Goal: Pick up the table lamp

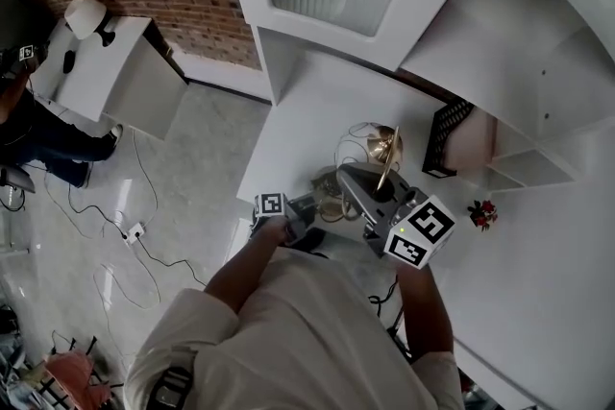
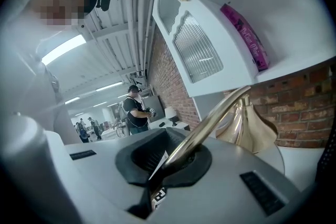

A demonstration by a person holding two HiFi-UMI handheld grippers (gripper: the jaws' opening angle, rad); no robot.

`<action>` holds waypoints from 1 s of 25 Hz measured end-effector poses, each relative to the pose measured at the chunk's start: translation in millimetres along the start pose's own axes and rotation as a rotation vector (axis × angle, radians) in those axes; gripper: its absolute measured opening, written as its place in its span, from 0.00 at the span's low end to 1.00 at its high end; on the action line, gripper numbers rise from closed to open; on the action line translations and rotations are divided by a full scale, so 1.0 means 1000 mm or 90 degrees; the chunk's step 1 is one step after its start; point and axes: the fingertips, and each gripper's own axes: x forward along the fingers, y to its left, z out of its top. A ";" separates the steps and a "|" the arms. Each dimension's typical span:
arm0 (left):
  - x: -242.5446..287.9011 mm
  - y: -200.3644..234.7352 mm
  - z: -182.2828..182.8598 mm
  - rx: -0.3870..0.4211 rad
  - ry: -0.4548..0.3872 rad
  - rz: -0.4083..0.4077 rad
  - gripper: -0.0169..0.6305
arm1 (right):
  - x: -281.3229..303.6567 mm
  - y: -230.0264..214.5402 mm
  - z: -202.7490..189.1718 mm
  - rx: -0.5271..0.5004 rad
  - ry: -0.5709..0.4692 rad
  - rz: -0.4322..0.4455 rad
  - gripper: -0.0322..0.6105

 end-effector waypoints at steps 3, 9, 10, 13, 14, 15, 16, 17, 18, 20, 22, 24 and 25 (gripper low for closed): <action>-0.010 -0.005 0.003 0.015 -0.001 0.005 0.38 | 0.001 0.008 0.005 -0.008 -0.003 0.001 0.07; -0.035 -0.009 0.005 0.025 0.015 0.021 0.27 | 0.015 0.035 0.011 -0.024 -0.013 0.001 0.07; -0.040 -0.008 0.007 0.030 0.016 0.030 0.24 | 0.019 0.041 0.011 -0.028 -0.015 0.000 0.07; -0.056 -0.011 0.015 0.037 0.018 0.035 0.22 | 0.032 0.060 0.013 -0.042 -0.015 -0.008 0.07; -0.061 -0.016 0.017 0.036 0.022 0.027 0.22 | 0.037 0.067 0.013 -0.047 -0.014 -0.013 0.07; -0.068 -0.020 0.018 0.034 0.026 0.022 0.22 | 0.043 0.074 0.013 -0.051 -0.015 -0.018 0.07; -0.076 -0.021 0.020 0.033 0.030 0.025 0.22 | 0.049 0.082 0.013 -0.053 -0.016 -0.024 0.07; -0.086 -0.022 0.022 0.032 0.033 0.030 0.22 | 0.055 0.089 0.014 -0.054 -0.018 -0.030 0.07; -0.094 -0.026 0.024 0.031 0.038 0.028 0.22 | 0.062 0.097 0.014 -0.054 -0.021 -0.036 0.07; -0.108 -0.037 0.025 0.026 0.055 0.004 0.22 | 0.074 0.111 0.014 -0.053 -0.024 -0.049 0.07; -0.125 -0.040 0.024 0.030 0.077 0.008 0.22 | 0.085 0.127 0.012 -0.053 -0.027 -0.062 0.07; -0.142 -0.042 0.023 0.038 0.098 0.016 0.22 | 0.095 0.144 0.011 -0.054 -0.031 -0.076 0.07; -0.151 -0.043 0.022 0.035 0.106 0.021 0.22 | 0.100 0.151 0.010 -0.055 -0.033 -0.084 0.07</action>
